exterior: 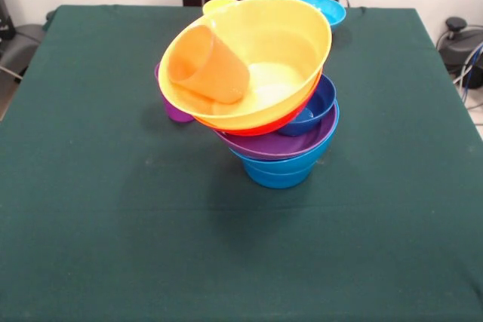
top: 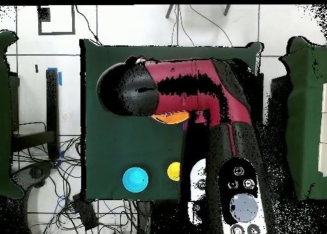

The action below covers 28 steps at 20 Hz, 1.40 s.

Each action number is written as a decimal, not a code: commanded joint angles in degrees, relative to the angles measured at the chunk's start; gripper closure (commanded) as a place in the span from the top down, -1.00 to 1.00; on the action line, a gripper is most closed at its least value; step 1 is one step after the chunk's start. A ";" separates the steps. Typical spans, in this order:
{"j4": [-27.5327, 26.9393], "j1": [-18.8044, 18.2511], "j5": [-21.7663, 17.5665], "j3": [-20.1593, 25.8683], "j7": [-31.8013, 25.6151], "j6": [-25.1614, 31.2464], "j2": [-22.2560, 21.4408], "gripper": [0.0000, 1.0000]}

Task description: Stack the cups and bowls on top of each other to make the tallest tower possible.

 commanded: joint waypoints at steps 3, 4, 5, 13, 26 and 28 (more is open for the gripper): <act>10.78 2.14 -1.27 -0.27 -1.28 -2.15 2.62 1.00; 11.27 2.42 -1.49 -0.57 -0.32 -3.34 2.92 1.00; 11.73 2.77 -1.84 -0.92 0.62 -4.65 3.19 1.00; 14.26 6.41 -3.68 -4.87 6.19 -11.94 5.27 1.00; 17.01 12.92 -1.77 -13.20 11.32 -23.86 10.50 1.00; 17.07 13.80 -1.14 -14.38 11.66 -24.89 11.46 1.00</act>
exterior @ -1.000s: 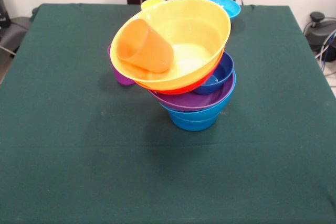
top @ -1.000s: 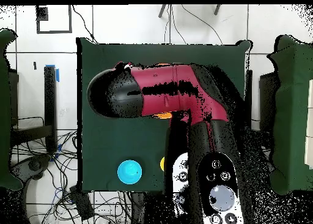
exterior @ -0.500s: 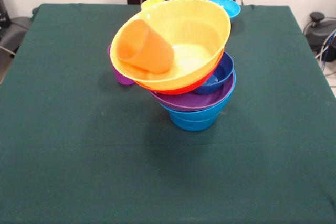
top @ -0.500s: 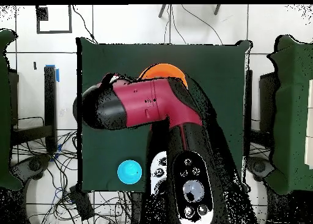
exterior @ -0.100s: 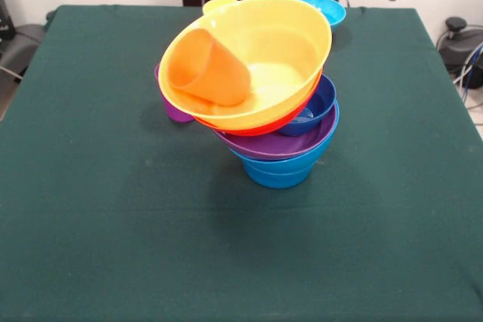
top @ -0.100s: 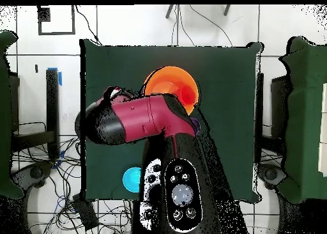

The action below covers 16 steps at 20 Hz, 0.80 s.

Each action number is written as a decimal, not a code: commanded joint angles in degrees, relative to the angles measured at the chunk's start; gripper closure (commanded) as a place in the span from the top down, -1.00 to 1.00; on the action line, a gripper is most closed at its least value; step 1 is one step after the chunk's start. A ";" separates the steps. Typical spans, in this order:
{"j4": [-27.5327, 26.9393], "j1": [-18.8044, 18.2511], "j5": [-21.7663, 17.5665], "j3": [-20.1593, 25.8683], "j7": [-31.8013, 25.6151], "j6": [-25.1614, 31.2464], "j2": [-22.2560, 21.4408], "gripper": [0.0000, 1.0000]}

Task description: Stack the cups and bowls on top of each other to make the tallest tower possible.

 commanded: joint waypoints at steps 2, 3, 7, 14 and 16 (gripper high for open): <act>5.63 3.49 -0.09 -6.26 11.87 -5.60 7.02 1.00; 5.76 4.02 0.28 -6.89 11.84 -5.24 7.18 1.00; 7.06 5.31 2.17 -8.55 11.80 -5.72 7.81 1.00; 8.66 6.62 5.61 -9.53 10.85 -6.15 8.04 1.00; 9.02 7.02 6.65 -9.74 10.75 -6.64 8.45 1.00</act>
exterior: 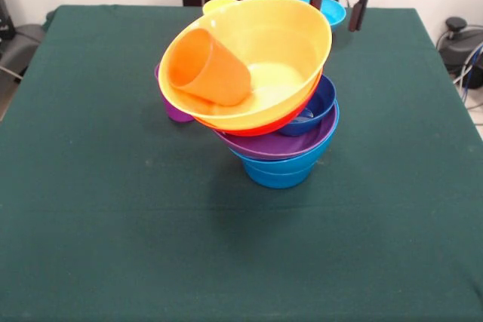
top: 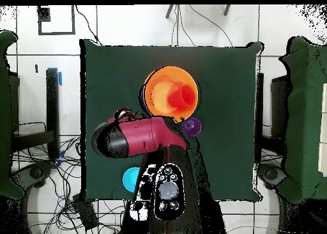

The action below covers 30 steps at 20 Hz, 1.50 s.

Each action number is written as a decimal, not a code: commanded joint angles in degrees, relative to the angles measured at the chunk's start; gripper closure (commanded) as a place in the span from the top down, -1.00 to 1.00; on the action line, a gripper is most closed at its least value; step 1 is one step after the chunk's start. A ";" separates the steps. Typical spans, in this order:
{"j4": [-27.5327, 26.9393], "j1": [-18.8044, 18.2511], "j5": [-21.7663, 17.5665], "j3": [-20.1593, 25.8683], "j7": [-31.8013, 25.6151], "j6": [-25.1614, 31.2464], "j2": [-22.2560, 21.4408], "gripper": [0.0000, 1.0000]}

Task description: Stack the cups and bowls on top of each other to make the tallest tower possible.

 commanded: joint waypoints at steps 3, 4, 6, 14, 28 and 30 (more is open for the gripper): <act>5.24 2.74 4.30 -1.41 11.07 -3.13 2.93 1.00; 5.42 3.15 4.78 -1.69 11.18 -3.17 2.87 1.00; 5.68 3.76 5.58 -2.07 11.10 -3.21 2.86 1.00; 6.34 6.60 8.79 -3.39 11.83 -6.01 6.28 1.00; 8.96 11.10 13.94 -6.78 10.97 -10.20 14.33 1.00; 9.60 11.91 14.48 -7.55 11.10 -10.47 14.32 1.00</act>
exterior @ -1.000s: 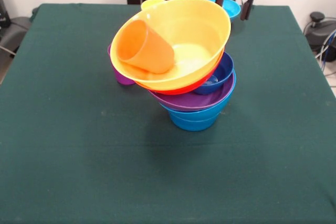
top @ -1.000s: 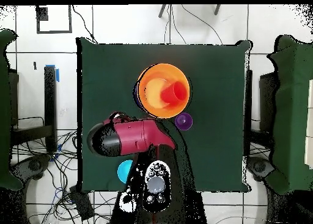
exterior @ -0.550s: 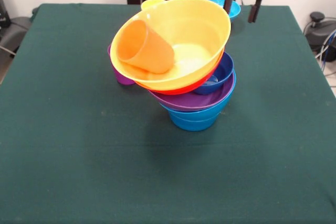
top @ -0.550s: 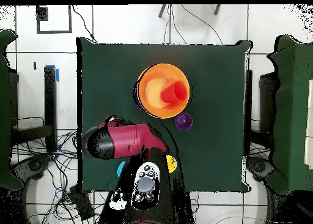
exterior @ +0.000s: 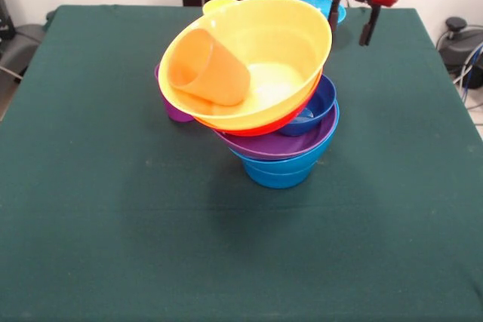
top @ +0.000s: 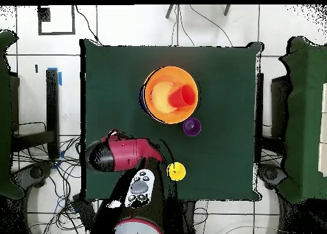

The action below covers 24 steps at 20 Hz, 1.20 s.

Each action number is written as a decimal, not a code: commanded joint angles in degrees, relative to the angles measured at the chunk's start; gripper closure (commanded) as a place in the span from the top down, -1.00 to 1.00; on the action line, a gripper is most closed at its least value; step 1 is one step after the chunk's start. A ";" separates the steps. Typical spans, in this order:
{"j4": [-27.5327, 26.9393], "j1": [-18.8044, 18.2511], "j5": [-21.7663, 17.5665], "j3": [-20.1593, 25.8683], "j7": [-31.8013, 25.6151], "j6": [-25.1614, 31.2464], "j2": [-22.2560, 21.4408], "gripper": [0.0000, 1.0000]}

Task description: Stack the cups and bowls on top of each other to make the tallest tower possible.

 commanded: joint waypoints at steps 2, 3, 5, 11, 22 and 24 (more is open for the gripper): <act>4.92 2.03 3.16 -0.10 10.75 -1.45 3.50 1.00; 5.46 2.20 3.22 -0.42 10.50 -0.91 2.70 1.00; 6.41 2.39 3.30 -0.98 9.85 0.32 1.06 1.00; 8.72 2.26 4.46 -1.04 8.48 3.66 -2.61 1.00; 10.63 3.64 7.48 -0.37 8.98 5.87 -4.83 1.00; 10.68 3.89 8.10 -0.14 9.28 4.49 -3.85 1.00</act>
